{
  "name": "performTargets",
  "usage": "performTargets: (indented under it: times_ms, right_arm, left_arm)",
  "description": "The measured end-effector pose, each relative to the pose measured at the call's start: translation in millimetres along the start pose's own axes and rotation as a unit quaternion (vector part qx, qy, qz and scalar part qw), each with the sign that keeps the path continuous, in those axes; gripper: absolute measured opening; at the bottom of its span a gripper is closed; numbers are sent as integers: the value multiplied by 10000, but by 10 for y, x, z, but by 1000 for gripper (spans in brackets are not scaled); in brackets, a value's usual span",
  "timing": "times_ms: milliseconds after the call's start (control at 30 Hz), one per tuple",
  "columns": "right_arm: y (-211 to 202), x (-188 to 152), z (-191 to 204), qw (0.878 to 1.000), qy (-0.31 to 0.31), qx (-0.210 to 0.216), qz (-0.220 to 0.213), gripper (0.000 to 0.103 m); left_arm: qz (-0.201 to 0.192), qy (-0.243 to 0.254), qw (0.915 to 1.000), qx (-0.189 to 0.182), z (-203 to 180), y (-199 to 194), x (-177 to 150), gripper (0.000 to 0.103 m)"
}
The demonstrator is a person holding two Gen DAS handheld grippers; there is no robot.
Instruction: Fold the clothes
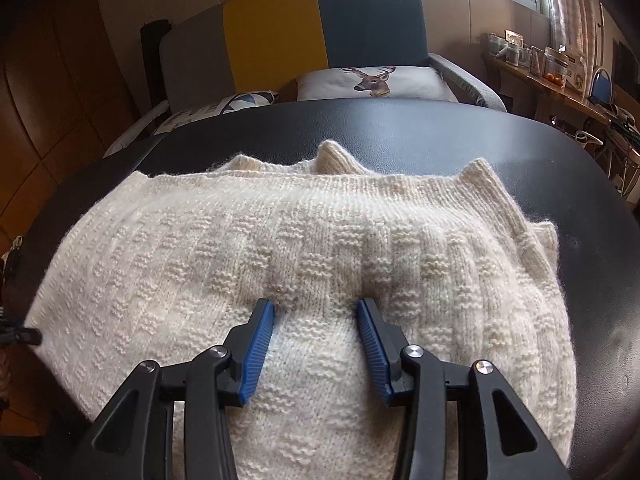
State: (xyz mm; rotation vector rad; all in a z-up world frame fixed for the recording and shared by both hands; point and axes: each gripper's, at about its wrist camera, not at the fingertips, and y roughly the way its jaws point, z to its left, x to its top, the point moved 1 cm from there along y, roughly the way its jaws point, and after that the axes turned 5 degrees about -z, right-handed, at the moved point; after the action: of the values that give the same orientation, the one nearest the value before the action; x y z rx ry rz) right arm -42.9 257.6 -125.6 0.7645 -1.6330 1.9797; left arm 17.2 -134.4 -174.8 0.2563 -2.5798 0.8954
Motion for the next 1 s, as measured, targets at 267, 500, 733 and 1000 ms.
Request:
performTargets:
  times_ms: [267, 500, 733, 1000]
  right_arm:
    - [5, -26, -14, 9999, 19, 9, -111, 45]
    - [-38, -108, 37, 9994, 101, -55, -338, 47]
    - [-58, -136, -17, 9987, 84, 132, -487, 47]
    - [-67, -106, -11, 9991, 94, 139, -395, 47]
  left_arm:
    - [-402, 227, 9989, -27, -332, -371, 143, 8]
    - [-949, 280, 9929, 667, -472, -334, 744, 37]
    - [-490, 52, 9907, 1269, -249, 81, 1148, 38]
    - [-742, 218, 9884, 1306, -458, 155, 1144, 5]
